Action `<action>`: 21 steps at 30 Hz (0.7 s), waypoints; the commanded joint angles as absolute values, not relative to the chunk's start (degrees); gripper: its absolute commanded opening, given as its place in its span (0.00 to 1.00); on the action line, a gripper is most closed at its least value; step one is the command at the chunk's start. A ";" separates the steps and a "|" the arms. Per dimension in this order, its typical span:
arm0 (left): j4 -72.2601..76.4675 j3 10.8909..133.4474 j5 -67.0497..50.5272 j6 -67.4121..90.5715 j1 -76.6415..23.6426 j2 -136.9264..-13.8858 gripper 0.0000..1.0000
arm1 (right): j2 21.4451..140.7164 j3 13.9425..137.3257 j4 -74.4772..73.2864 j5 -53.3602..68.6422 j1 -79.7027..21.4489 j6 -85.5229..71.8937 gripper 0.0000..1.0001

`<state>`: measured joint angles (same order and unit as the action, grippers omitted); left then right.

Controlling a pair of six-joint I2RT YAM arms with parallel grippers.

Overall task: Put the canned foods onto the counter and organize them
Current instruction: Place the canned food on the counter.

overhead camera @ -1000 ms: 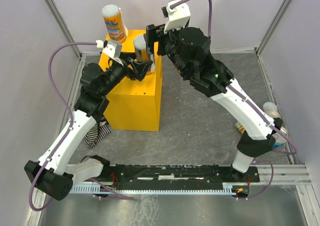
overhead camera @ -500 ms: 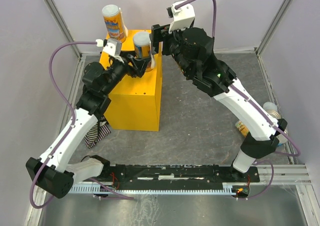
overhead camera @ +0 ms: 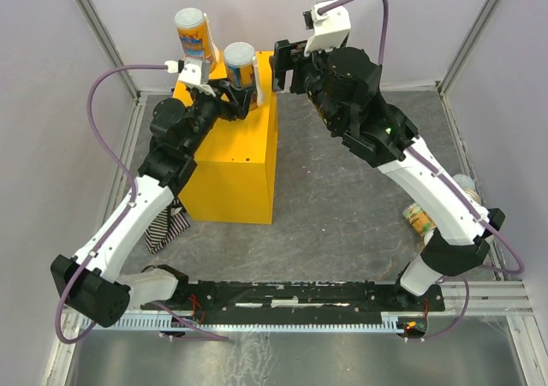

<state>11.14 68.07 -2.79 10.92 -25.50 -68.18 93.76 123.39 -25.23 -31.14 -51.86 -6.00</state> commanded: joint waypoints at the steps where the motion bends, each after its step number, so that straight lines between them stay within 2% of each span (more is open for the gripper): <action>1: 11.10 71.27 1.07 11.36 -25.79 -70.79 0.73 | 90.45 122.10 -23.19 -32.14 -51.08 -6.56 0.85; 10: 10.81 74.68 6.48 11.29 -25.88 -75.17 0.73 | 83.75 113.27 -21.64 -33.81 -50.32 -7.15 0.85; 21: 11.52 79.37 7.54 9.90 -25.86 -80.93 0.74 | 74.47 100.95 -22.83 -36.65 -49.97 -9.48 0.85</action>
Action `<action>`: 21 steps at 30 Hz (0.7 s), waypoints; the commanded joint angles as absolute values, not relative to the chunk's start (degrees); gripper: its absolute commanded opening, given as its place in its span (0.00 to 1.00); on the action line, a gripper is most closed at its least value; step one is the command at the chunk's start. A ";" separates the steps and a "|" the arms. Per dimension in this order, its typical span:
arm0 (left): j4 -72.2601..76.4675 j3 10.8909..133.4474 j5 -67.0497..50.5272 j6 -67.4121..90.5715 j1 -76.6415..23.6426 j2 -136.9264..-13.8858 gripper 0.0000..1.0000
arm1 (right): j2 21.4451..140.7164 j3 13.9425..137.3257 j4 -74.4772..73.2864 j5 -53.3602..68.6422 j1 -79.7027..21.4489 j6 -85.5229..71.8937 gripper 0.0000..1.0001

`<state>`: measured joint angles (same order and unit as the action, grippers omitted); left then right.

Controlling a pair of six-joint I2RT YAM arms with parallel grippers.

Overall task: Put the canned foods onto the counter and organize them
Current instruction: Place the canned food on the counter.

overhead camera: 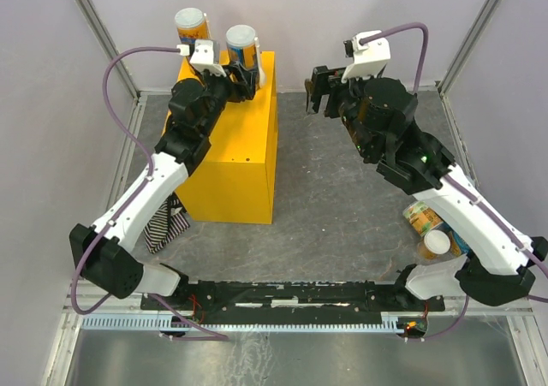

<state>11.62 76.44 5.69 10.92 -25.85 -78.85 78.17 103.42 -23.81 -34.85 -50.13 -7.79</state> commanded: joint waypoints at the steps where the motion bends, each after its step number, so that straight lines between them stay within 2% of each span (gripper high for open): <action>1: 11.44 79.77 7.90 9.40 -25.92 -81.25 0.74 | 73.58 100.00 -23.13 -36.83 -49.96 -9.66 0.85; 10: 10.75 83.58 8.02 6.80 -25.85 -85.07 0.75 | 67.14 94.76 -26.09 -38.48 -49.95 -11.03 0.84; 21: 10.91 86.89 9.87 6.85 -25.79 -89.35 0.75 | 65.16 92.90 -27.76 -39.87 -49.95 -10.77 0.84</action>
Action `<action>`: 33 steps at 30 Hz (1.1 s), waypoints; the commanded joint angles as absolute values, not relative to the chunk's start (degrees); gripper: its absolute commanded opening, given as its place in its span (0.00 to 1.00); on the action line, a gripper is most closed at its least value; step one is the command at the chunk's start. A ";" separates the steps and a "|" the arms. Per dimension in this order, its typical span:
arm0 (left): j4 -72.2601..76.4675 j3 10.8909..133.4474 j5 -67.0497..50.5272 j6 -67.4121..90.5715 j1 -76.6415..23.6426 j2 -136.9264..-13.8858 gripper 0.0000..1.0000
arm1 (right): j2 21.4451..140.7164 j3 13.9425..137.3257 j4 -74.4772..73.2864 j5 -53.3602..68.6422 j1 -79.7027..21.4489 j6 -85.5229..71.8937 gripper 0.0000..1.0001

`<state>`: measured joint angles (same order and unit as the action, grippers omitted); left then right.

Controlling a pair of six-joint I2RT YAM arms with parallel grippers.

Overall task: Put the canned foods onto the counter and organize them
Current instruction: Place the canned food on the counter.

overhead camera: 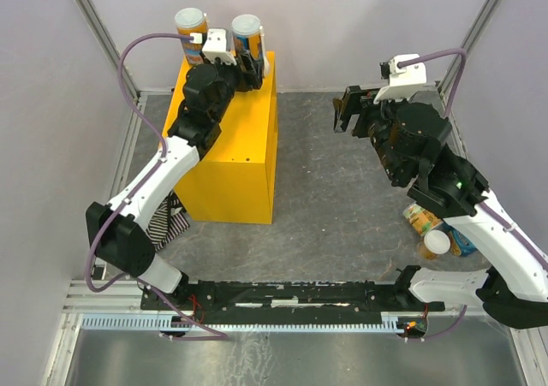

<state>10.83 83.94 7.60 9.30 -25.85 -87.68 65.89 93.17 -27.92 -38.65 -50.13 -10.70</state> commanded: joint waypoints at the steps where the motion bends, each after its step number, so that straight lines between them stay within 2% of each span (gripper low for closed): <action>1: 10.82 87.24 10.26 6.85 -25.76 -89.64 0.75 | 65.13 92.94 -27.84 -39.90 -49.98 -10.70 0.84; 29: 8.46 92.53 5.19 7.23 -22.04 -93.65 0.75 | 66.01 93.60 -28.62 -39.37 -49.92 -10.82 0.85; 33: 8.54 92.10 5.50 8.22 -22.01 -93.27 0.80 | 65.91 93.58 -28.99 -39.60 -49.92 -10.86 0.85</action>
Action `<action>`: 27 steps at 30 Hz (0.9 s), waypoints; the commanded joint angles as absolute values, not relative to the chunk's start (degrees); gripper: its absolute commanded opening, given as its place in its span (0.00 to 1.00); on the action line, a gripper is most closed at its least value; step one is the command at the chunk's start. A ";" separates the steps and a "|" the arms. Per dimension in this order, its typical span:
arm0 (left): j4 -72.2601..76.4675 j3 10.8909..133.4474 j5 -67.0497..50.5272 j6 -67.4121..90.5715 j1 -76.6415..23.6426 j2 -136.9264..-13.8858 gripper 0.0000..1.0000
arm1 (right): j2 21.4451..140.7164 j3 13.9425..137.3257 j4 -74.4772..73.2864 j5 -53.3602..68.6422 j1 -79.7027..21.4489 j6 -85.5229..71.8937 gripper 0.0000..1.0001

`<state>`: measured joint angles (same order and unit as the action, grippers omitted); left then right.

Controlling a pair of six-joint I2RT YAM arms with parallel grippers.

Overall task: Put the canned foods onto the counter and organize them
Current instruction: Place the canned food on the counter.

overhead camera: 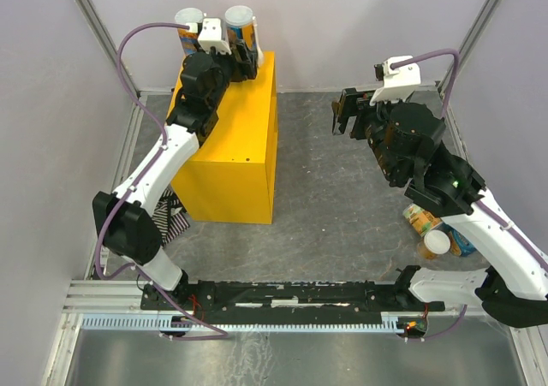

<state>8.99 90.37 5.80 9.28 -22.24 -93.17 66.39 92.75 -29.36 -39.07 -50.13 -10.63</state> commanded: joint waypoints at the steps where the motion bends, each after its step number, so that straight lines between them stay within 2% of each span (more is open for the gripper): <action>1: 8.60 91.90 5.68 8.52 -22.10 -93.11 0.83 | 65.84 93.60 -29.00 -39.56 -49.92 -10.84 0.85; 4: 8.46 91.39 5.76 9.08 -22.00 -92.75 0.90 | 66.03 93.77 -29.09 -39.42 -49.92 -10.84 0.85; 9: 8.31 90.69 6.15 9.21 -22.05 -91.75 0.94 | 66.32 93.95 -29.09 -39.08 -49.92 -10.90 0.85; 27: 10.40 84.09 8.24 11.31 -22.06 -85.20 0.93 | 66.97 94.39 -28.85 -37.98 -49.92 -10.77 0.85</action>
